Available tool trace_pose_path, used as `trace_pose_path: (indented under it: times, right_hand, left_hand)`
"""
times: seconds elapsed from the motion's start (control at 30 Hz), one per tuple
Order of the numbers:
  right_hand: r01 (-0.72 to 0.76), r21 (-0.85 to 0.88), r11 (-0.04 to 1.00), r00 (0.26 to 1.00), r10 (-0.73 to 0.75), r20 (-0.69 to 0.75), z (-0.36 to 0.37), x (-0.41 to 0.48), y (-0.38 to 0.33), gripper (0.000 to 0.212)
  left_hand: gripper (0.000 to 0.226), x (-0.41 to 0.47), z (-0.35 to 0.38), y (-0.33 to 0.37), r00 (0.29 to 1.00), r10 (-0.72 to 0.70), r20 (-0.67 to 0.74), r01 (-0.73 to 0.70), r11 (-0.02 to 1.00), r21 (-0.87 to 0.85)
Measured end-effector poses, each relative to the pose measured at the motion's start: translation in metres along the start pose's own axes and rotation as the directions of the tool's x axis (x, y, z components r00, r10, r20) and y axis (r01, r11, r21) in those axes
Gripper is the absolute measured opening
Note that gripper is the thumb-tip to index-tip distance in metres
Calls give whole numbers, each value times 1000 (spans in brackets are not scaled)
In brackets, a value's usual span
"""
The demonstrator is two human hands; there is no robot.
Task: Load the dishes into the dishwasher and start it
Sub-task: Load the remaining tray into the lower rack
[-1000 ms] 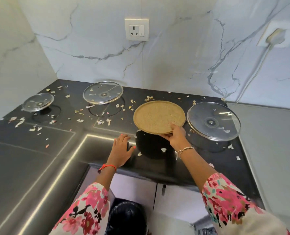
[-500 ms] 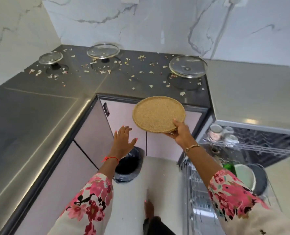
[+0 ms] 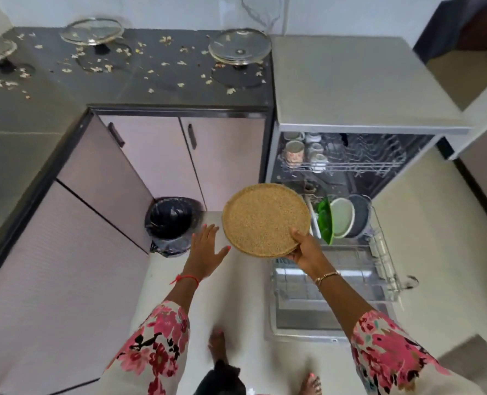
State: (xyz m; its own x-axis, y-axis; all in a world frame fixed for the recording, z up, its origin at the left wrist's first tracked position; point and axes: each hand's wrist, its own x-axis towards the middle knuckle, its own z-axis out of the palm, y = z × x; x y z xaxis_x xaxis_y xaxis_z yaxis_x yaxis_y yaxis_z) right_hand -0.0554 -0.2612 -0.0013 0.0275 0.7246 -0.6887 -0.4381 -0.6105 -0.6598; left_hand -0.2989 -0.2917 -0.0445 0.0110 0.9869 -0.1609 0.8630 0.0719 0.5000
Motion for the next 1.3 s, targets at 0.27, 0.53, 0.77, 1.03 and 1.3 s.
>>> trace_pose_path:
  times: [0.27, 0.53, 0.77, 1.03, 1.3]
  right_hand:
    - [-53, -64, 997, 993, 46, -111, -161, -25, -9, 41]
    - [-86, -58, 995, 985, 76, -156, -232, -16, -23, 45]
    - [-148, -19, 989, 981, 145, -126, -219, 32, -21, 46]
    - [24, -520, 854, 990, -94, -108, -188, 122, -3, 84]
    - [328, -928, -176, 931, -110, 349, -165, 218, 33, 124]
  left_hand:
    - [61, -46, 95, 109, 996, -14, 92, 19, 998, -57]
    - [58, -44, 139, 173, 950, -196, 242, 290, 842, -456]
    - [61, 4, 152, 180, 849, -391, 355, 507, 418, -754]
    - [56, 74, 158, 134, 812, -421, 405, 546, 301, -782]
    - [44, 158, 186, 78, 826, -449, 342, 534, 426, -731]
